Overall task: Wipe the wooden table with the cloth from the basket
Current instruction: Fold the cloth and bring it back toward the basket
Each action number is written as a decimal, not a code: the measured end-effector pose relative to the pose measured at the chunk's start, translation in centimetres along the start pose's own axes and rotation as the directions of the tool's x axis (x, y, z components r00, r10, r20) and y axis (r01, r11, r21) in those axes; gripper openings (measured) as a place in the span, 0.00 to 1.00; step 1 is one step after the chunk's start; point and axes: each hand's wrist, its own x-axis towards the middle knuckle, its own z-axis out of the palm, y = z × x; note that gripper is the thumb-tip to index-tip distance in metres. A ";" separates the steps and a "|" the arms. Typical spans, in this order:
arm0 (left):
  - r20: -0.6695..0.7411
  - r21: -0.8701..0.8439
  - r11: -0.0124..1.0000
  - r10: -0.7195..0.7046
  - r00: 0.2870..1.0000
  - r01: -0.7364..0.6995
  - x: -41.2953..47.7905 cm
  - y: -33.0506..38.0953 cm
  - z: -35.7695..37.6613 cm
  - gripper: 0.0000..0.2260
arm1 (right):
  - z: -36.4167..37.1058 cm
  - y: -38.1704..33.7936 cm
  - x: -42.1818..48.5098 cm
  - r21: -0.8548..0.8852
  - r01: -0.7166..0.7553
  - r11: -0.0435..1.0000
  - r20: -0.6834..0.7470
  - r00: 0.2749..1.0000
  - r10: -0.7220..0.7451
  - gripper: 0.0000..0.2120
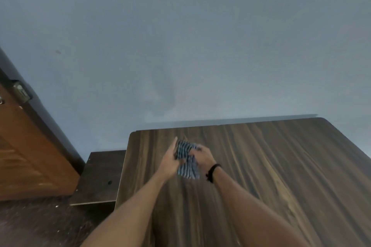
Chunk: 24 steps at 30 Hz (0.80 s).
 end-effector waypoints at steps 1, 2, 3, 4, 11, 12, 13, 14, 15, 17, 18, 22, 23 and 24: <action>0.010 0.030 0.999 0.023 1.000 -0.024 1.6 2.0 -0.4 0.41 | -0.5 -2.6 0.6 0.007 0.036 0.999 -0.021 0.999 -0.035 0.09; 0.017 0.047 0.998 0.047 0.999 -0.048 3.0 3.8 -0.9 0.41 | -1.0 -4.7 1.0 0.012 0.060 0.998 -0.037 0.998 -0.060 0.10; 0.020 0.029 0.998 0.056 0.998 -0.056 4.2 5.0 -1.3 0.40 | -1.4 -6.5 1.5 0.029 0.087 0.996 -0.054 0.995 -0.085 0.10; 0.035 0.013 0.998 0.055 0.998 -0.056 5.1 6.6 -1.7 0.38 | -1.9 -8.3 1.6 0.056 0.103 0.993 -0.075 0.992 -0.099 0.10; 0.136 -0.165 0.986 0.038 0.990 -0.015 7.6 14.7 -1.8 0.20 | -6.8 -17.1 -0.6 0.220 0.189 0.957 -0.097 0.980 -0.171 0.06; 0.127 -0.198 0.980 0.034 0.991 -0.009 7.6 15.8 -1.2 0.19 | -7.7 -17.7 -1.0 0.214 0.196 0.957 -0.106 0.979 -0.177 0.06; 0.114 -0.218 0.976 0.044 0.993 -0.019 7.6 16.8 -0.6 0.18 | -8.8 -18.2 -1.6 0.195 0.209 0.958 -0.119 0.975 -0.189 0.06; 0.103 -0.226 0.974 0.056 0.993 -0.031 7.5 17.8 0.1 0.18 | -9.8 -18.7 -2.2 0.165 0.224 0.960 -0.130 0.970 -0.204 0.06; 0.099 -0.234 0.971 0.073 0.992 -0.048 7.5 18.9 0.9 0.18 | -11.0 -19.2 -3.0 0.128 0.244 0.961 -0.138 0.964 -0.227 0.06; 0.119 -0.245 0.967 0.103 0.988 -0.071 7.2 20.8 2.5 0.19 | -13.2 -20.1 -4.6 0.040 0.282 0.959 -0.149 0.950 -0.273 0.09; 0.141 -0.245 0.966 0.121 0.983 -0.084 6.9 21.9 3.4 0.19 | -14.5 -20.7 -5.4 -0.005 0.309 0.951 -0.165 0.938 -0.305 0.11; 0.244 -0.264 0.955 0.200 0.949 -0.134 5.5 26.3 7.9 0.21 | -20.5 -22.4 -9.7 -0.110 0.399 0.910 -0.245 0.877 -0.414 0.11; 0.269 -0.279 0.950 0.218 0.938 -0.141 4.9 27.6 9.4 0.22 | -22.2 -22.6 -11.0 -0.126 0.412 0.902 -0.267 0.862 -0.431 0.10; 0.291 -0.299 0.944 0.231 0.928 -0.141 4.3 28.9 11.1 0.22 | -23.9 -22.9 -12.4 -0.133 0.424 0.896 -0.291 0.847 -0.444 0.09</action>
